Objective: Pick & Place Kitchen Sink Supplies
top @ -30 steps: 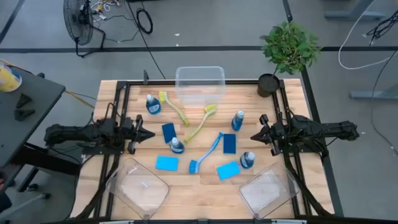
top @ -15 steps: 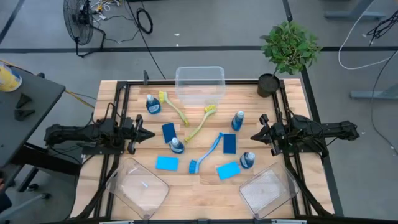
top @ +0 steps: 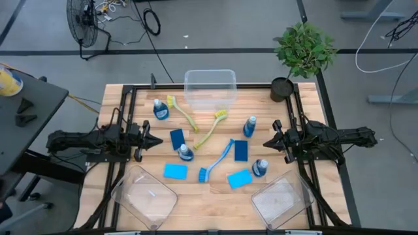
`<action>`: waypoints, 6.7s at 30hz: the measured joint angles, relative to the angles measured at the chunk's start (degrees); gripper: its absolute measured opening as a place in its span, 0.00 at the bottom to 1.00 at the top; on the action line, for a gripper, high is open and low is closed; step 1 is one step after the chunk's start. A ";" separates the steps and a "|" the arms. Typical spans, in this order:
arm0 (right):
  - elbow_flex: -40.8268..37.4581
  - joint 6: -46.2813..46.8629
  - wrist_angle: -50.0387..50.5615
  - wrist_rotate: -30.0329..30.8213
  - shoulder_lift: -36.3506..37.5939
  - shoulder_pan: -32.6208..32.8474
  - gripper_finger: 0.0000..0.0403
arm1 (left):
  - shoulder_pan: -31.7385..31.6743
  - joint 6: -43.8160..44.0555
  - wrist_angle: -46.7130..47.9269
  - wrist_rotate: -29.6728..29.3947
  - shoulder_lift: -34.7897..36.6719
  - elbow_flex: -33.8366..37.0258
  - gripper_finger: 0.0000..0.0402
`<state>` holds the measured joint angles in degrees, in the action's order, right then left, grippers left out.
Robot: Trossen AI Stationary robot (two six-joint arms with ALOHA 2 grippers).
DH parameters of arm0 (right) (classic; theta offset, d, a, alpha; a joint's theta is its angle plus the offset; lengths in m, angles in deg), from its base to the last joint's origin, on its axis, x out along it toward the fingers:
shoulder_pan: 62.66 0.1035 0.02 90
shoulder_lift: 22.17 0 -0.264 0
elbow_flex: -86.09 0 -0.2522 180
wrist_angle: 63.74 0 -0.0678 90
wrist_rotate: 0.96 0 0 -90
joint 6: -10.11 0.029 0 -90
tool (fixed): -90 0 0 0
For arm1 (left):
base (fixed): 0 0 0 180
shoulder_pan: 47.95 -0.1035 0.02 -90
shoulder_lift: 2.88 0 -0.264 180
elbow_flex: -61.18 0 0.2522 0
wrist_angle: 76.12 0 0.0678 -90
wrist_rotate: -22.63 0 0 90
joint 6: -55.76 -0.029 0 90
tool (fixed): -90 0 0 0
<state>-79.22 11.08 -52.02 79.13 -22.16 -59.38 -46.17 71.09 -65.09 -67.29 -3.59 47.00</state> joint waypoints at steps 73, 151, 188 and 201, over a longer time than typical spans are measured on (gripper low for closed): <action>-0.01 0.00 -0.02 0.01 0.00 0.01 0.02 | 0.00 0.00 0.01 0.01 -0.02 -0.01 0.02; 0.00 -0.01 -0.02 -0.01 0.00 0.01 0.02 | 0.01 0.00 -0.01 0.00 0.00 0.00 0.02; -0.02 3.65 -3.86 4.87 0.00 -0.02 0.02 | 0.02 6.58 -6.67 -5.42 -0.02 -0.01 0.02; 0.00 28.06 -14.74 15.27 0.00 -0.02 0.02 | 0.00 6.52 -6.29 -5.44 -0.02 -0.23 0.02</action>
<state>-79.22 39.13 -66.76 94.40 -22.16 -59.40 -46.17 77.61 -71.38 -72.73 -3.61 46.77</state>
